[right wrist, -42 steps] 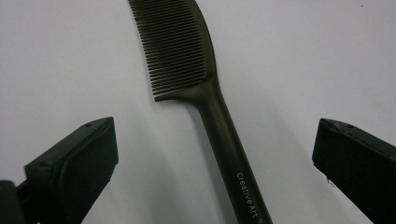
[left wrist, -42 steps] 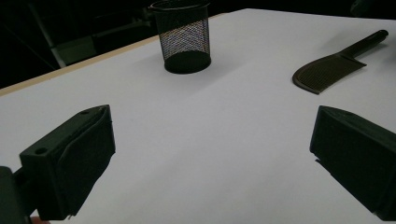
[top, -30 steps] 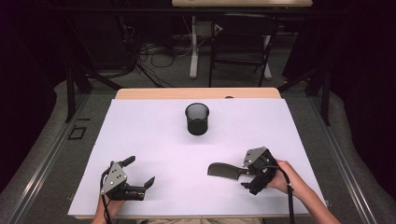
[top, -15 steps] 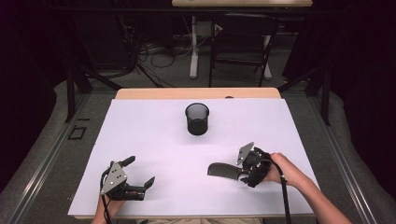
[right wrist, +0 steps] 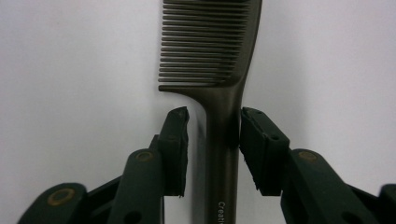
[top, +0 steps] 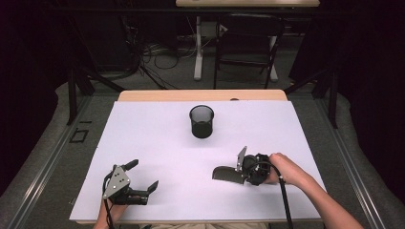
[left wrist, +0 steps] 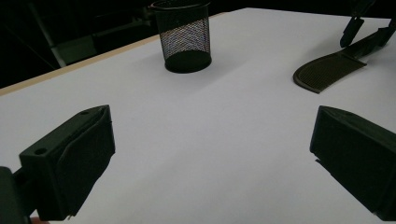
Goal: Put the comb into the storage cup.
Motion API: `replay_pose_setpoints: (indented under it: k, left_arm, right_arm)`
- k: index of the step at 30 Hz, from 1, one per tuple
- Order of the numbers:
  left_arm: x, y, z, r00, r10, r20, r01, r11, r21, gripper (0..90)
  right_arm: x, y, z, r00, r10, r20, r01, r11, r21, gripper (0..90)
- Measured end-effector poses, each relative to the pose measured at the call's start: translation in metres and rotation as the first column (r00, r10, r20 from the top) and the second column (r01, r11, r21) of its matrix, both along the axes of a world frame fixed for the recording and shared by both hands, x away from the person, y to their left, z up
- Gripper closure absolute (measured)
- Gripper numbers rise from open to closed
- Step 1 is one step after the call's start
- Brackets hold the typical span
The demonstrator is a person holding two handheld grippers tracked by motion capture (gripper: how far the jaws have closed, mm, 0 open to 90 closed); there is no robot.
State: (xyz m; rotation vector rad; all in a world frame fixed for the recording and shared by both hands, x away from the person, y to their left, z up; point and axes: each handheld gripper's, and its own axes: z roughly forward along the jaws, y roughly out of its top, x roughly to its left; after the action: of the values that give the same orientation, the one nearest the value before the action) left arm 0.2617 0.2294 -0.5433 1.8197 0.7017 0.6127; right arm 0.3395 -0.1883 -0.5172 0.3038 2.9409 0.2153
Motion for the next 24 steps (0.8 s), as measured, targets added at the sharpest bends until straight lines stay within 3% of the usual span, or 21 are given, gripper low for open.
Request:
replay_pose_setpoints:
  k: [12,24]
  left_arm:
    - [0.0002,0.0004,0.0000,1.0000,0.000,0.000,0.000,1.0000,-0.001,0.1]
    - [0.0002,0.0005,0.0001,1.0000,-0.001,0.001,0.001,1.0000,0.001,0.2]
  right_arm:
    - [0.0067,0.0018,-0.0079,0.9997,-0.020,-0.014,0.019,0.999,-0.040,70.8]
    - [0.0086,-0.0053,-0.0056,0.9994,-0.032,-0.017,0.032,0.999,0.006,72.4]
